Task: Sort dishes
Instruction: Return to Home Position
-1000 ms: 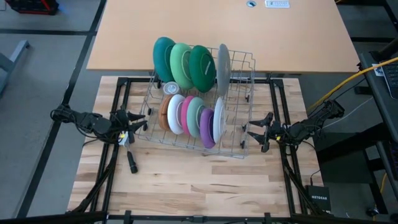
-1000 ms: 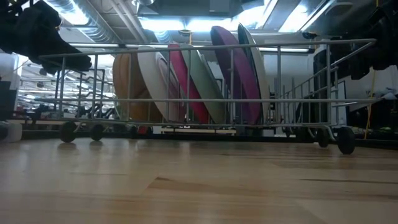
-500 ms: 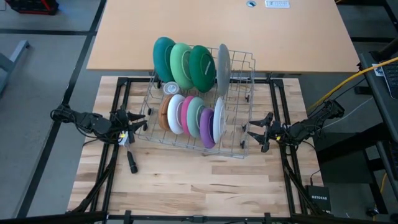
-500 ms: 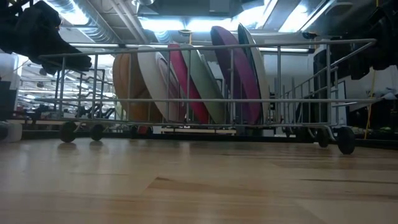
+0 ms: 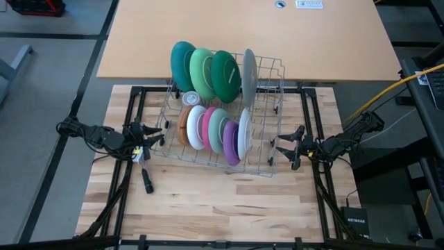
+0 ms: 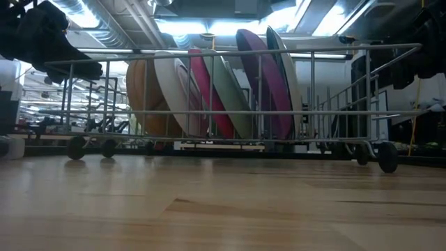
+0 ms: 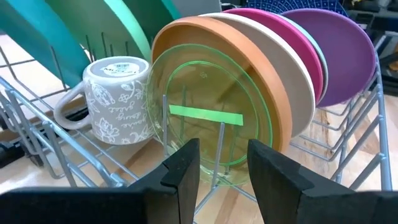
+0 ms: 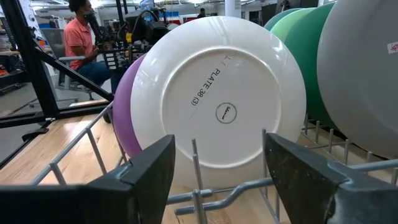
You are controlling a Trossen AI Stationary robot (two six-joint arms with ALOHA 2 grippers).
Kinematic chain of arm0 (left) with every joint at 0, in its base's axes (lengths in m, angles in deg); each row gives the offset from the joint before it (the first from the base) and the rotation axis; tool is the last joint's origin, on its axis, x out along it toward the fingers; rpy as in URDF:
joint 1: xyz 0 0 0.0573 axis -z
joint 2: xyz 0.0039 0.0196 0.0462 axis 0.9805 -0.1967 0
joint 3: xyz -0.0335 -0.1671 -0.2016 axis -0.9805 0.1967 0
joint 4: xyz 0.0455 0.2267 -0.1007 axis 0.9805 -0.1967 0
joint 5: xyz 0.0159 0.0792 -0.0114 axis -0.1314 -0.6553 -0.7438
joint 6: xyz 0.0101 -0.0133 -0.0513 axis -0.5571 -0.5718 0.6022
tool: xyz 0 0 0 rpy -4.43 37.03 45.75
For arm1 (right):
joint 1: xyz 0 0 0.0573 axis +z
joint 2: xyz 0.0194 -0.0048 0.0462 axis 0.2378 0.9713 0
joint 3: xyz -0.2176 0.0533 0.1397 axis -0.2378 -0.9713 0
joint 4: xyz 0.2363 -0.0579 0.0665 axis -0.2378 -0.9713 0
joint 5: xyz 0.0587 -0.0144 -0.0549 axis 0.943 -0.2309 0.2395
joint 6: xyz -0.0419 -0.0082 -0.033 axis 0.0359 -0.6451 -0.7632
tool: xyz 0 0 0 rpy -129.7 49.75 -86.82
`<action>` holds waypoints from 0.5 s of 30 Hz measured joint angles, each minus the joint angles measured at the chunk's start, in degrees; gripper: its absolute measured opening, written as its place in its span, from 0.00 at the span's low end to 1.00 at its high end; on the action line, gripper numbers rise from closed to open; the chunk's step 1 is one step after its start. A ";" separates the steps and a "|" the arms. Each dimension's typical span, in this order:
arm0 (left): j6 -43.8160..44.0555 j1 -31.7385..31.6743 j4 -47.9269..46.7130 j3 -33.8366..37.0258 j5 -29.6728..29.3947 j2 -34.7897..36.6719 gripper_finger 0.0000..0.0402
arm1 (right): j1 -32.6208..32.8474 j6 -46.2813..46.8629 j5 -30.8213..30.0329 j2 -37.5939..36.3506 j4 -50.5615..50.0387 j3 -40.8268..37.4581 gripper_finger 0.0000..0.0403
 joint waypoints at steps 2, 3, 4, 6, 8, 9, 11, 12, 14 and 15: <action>-1.35 0.00 0.04 0.00 0.09 0.00 0.31 | 0.02 0.01 0.00 0.00 0.00 0.00 0.62; -2.22 0.00 0.08 0.00 0.27 0.00 0.31 | 0.00 0.01 0.00 0.01 0.00 0.00 0.62; -3.15 0.01 0.14 0.00 0.37 0.00 0.31 | 0.00 0.01 0.00 0.00 0.02 0.00 0.62; -3.61 0.00 0.17 0.00 0.46 0.00 0.31 | 0.01 0.00 0.02 0.00 0.00 -0.01 0.62; -2.87 0.00 0.13 0.00 0.43 0.00 0.31 | 0.00 0.01 0.01 0.00 0.00 0.00 0.62; -1.80 0.00 0.07 0.00 0.38 0.00 0.31 | 0.01 0.00 0.02 0.00 0.01 0.00 0.62; -0.31 0.00 0.00 0.00 0.13 -0.02 0.31 | 0.01 0.00 0.02 0.00 0.01 0.00 0.62; 0.05 0.00 0.00 0.01 0.01 -0.02 0.31 | 0.01 0.01 0.02 0.01 0.02 0.00 0.62; -0.31 0.00 0.00 0.00 0.01 -0.02 0.31 | 0.01 0.01 0.02 0.01 0.02 -0.01 0.62; -1.07 0.00 0.03 0.01 0.06 -0.02 0.31 | 0.01 0.00 0.02 0.00 0.02 0.00 0.62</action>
